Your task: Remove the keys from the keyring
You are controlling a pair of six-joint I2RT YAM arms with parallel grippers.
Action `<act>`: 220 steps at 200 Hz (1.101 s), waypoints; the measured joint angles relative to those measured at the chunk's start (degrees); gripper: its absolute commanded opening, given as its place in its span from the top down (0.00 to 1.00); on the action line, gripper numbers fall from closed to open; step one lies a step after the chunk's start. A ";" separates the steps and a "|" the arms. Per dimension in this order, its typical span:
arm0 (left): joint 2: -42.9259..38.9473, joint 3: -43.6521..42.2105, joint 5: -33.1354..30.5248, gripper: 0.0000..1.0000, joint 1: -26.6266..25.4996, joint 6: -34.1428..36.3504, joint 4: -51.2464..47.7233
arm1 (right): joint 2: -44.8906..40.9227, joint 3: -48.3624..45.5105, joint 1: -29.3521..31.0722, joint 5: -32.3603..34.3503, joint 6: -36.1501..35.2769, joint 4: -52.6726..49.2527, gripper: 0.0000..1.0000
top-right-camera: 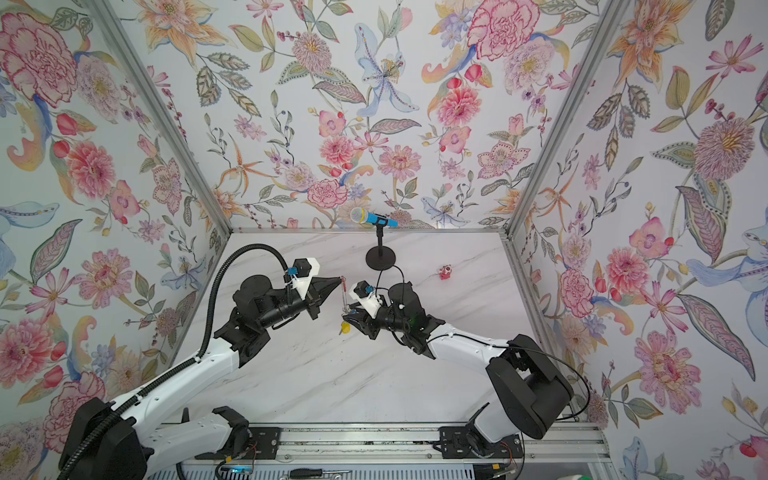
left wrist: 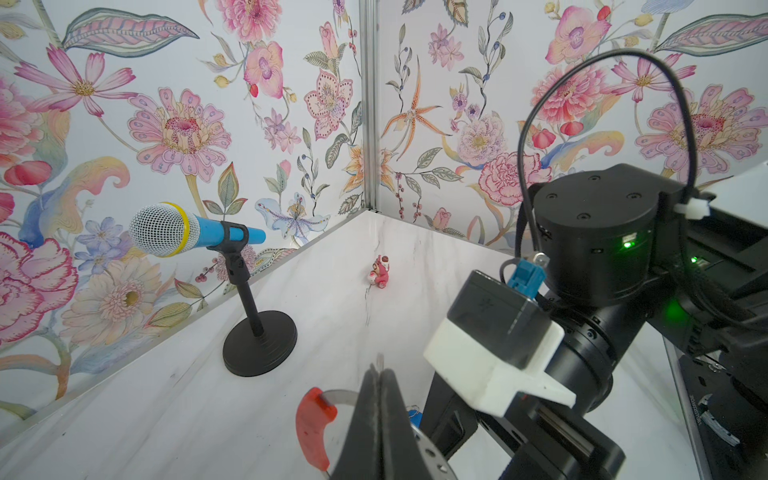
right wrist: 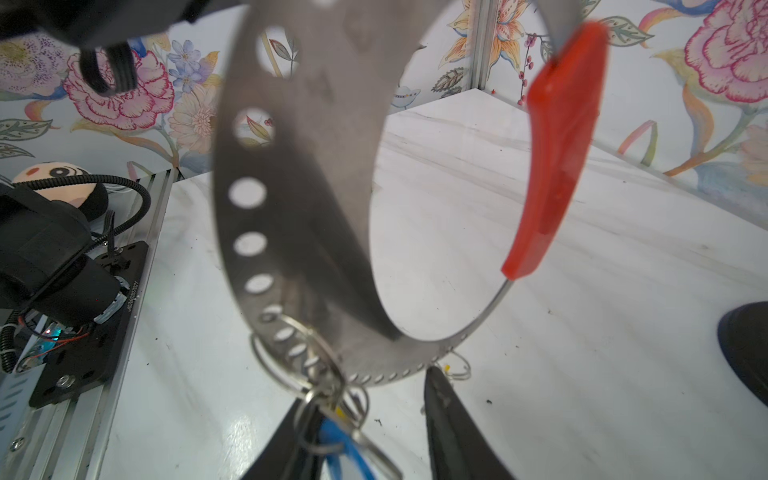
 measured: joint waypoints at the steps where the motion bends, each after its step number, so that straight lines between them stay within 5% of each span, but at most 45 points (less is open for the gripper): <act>1: 0.00 0.00 0.00 1.00 0.00 0.02 0.02 | 0.00 0.02 0.00 -0.02 0.00 -0.02 0.67; 100: 0.00 0.98 -0.02 1.00 0.00 0.04 0.17 | -0.76 0.46 -0.20 -0.85 0.00 -1.40 0.74; 142: 0.11 1.46 0.13 1.00 0.00 0.04 0.15 | -1.42 0.46 -0.55 -0.85 -0.35 -2.16 0.85; 220: 0.11 1.64 0.17 1.00 0.00 1.14 -1.03 | -3.10 0.46 -0.63 -0.85 -0.44 -3.28 0.83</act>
